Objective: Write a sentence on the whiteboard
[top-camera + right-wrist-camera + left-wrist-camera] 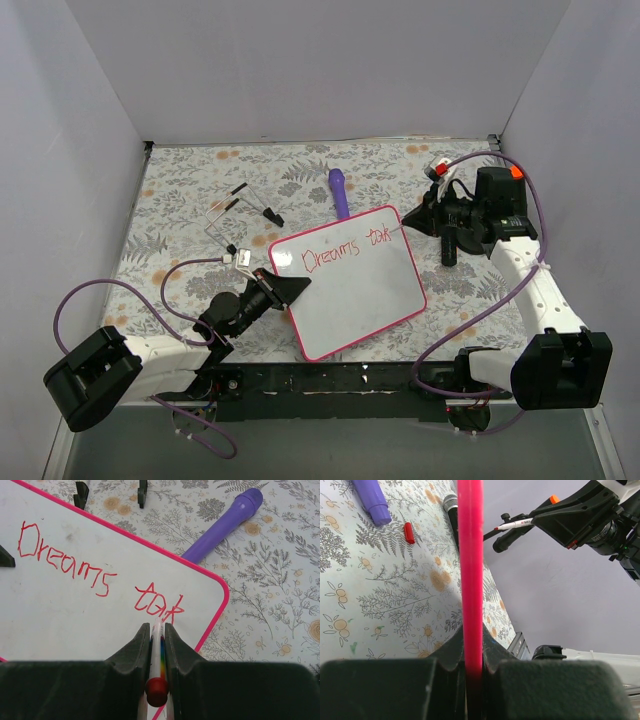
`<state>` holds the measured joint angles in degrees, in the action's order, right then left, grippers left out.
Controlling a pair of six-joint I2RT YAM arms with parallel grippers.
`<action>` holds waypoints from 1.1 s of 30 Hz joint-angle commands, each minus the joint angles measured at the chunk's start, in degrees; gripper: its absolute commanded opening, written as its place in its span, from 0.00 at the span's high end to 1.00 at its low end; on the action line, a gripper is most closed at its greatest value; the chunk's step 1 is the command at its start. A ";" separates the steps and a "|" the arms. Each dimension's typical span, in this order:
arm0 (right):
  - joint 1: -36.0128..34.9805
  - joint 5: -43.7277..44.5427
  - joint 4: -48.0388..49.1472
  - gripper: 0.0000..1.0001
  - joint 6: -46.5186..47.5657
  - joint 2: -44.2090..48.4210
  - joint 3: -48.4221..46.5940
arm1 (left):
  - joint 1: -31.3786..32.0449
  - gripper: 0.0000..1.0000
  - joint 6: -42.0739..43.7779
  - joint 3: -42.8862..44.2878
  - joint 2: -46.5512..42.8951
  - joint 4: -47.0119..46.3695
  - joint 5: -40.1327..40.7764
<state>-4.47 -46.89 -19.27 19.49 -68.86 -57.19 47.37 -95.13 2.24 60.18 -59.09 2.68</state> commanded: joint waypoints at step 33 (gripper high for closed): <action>2.98 -1.71 2.92 0.99 -1.91 -11.38 -5.65 | -0.09 1.00 -0.14 0.57 -2.00 -8.76 -1.27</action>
<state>-0.99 -48.34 -17.87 17.89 -80.14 -60.38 47.35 -94.74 2.24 60.12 -59.13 2.33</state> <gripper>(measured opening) 0.186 0.036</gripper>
